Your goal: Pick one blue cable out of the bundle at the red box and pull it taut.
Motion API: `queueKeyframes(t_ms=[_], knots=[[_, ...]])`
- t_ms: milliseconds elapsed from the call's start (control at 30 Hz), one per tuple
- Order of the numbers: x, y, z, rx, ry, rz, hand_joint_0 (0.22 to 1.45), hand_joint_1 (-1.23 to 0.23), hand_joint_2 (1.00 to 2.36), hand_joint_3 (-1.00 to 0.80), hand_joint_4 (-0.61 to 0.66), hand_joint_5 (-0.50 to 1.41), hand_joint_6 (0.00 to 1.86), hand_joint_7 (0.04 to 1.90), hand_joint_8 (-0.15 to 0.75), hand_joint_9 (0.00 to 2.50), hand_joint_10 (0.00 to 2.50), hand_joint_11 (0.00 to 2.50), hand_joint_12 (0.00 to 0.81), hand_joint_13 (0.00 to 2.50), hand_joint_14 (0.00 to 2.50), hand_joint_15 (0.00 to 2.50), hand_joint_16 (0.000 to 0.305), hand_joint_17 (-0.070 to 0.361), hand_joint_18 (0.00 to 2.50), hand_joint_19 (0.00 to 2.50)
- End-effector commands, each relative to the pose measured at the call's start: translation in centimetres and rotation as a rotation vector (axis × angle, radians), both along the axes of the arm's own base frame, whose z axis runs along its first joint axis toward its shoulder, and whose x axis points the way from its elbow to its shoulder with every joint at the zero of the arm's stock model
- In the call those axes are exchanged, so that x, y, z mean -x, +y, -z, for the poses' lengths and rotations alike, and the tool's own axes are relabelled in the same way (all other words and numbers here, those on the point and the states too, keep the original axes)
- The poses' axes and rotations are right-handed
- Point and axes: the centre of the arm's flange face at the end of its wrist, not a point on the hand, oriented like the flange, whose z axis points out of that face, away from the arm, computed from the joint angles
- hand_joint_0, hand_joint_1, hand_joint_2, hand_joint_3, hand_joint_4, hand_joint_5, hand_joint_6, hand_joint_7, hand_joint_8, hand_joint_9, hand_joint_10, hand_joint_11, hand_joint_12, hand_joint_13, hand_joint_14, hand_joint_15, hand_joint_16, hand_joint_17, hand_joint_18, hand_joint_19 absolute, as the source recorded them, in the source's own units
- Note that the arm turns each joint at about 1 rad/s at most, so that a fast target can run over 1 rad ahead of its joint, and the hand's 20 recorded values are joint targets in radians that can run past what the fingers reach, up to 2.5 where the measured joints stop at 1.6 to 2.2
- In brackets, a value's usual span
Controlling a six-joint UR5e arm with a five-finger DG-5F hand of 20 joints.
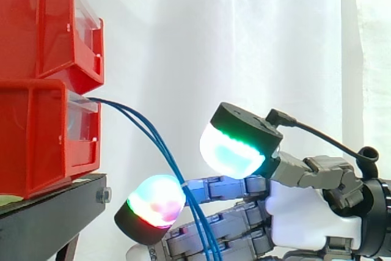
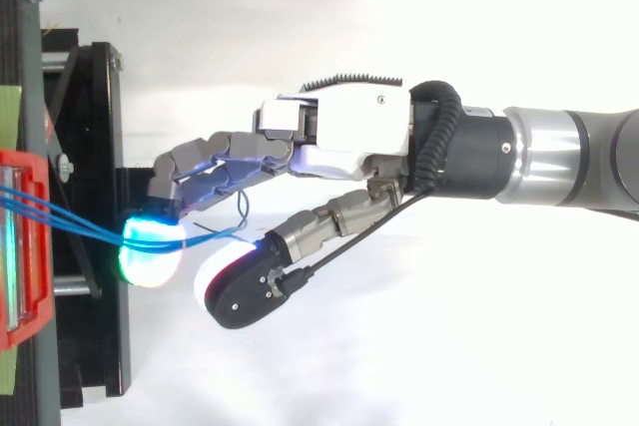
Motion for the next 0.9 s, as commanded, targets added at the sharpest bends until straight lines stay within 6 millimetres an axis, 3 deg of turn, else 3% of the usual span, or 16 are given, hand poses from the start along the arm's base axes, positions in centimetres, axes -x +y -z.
queueKeyframes(t_ms=[0,200,400,867], knots=[[0.0,-0.1,0.0,0.002,0.000,0.001,0.61,-0.66,1.01,-0.39,0.29,-0.12,0.50,1.12,0.325,0.56,0.00,0.14,0.361,0.44,0.01,0.17,0.052,0.117,0.40,0.29],[0.0,-0.1,0.0,0.005,0.000,0.002,0.62,-0.67,1.01,-0.38,0.26,-0.11,0.50,1.19,0.325,0.56,0.00,0.15,0.361,0.44,0.01,0.17,0.052,0.117,0.40,0.29],[0.0,-0.5,0.0,0.004,0.000,0.006,0.60,-0.65,1.00,-0.42,0.37,-0.11,0.50,1.04,0.322,0.57,0.00,0.11,0.361,0.44,0.01,0.17,0.052,0.118,0.40,0.30],[0.6,-2.7,0.4,0.063,0.024,0.040,0.59,-0.64,1.01,-0.43,0.35,-0.11,0.50,1.03,0.328,0.57,0.00,0.13,0.364,0.44,0.01,0.18,0.053,0.118,0.39,0.30]])
